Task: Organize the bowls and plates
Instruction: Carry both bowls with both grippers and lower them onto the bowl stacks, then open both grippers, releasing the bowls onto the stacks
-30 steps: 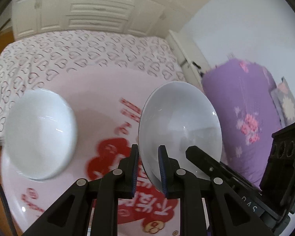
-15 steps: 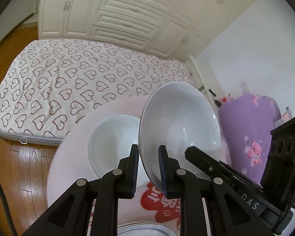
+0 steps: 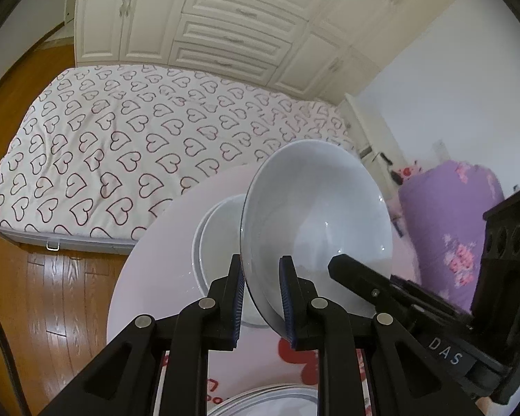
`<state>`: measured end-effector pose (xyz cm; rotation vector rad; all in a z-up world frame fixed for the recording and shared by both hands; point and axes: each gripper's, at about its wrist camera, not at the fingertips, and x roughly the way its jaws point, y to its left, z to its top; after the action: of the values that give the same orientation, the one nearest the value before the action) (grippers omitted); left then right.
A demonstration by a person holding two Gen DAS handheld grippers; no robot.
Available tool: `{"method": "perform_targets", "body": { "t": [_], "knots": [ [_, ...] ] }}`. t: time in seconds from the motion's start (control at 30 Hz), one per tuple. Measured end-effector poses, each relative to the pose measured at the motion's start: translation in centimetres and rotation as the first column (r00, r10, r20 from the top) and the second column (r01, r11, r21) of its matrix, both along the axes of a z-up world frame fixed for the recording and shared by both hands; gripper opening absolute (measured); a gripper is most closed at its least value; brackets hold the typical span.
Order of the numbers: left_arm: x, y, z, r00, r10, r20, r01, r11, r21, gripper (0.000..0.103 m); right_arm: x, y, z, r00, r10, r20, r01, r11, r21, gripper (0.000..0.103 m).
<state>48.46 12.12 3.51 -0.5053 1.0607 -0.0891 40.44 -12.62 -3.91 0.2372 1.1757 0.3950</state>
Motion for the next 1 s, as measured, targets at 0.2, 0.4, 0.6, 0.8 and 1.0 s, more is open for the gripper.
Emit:
{"method": "perform_targets", "body": {
  "t": [0.2,0.4,0.6,0.8,1.0],
  "knots": [
    [1.6,-1.9,-0.4,1.000,-0.013,-0.025,0.014,0.999,0.045,0.016,0.1,0.3,-1.1,0.999,0.009,-0.031,-0.010,1.000,-0.025,0.022],
    [2.2,-3.7,-1.0,0.999,-0.022,-0.038,0.026,0.995,0.095,0.016,0.3,0.7,-2.1,0.998,0.020,-0.061,-0.023,0.999,-0.036,0.024],
    [2.3,-4.7,-1.5,0.999,-0.027,-0.038,0.031,0.993,0.117,0.016,0.3,1.1,-3.0,0.995,0.027,-0.092,-0.032,0.998,-0.050,0.024],
    [2.4,-4.8,-2.0,0.999,-0.031,-0.038,0.036,0.990,0.134,0.019,0.3,1.0,-3.2,0.995,0.021,-0.097,-0.026,0.998,-0.055,0.026],
    [2.6,-4.4,-2.5,0.998,-0.047,-0.046,0.052,0.992,0.111,0.022,0.2,1.2,-2.6,0.996,0.023,-0.082,-0.028,0.998,-0.059,0.037]
  ]
}}
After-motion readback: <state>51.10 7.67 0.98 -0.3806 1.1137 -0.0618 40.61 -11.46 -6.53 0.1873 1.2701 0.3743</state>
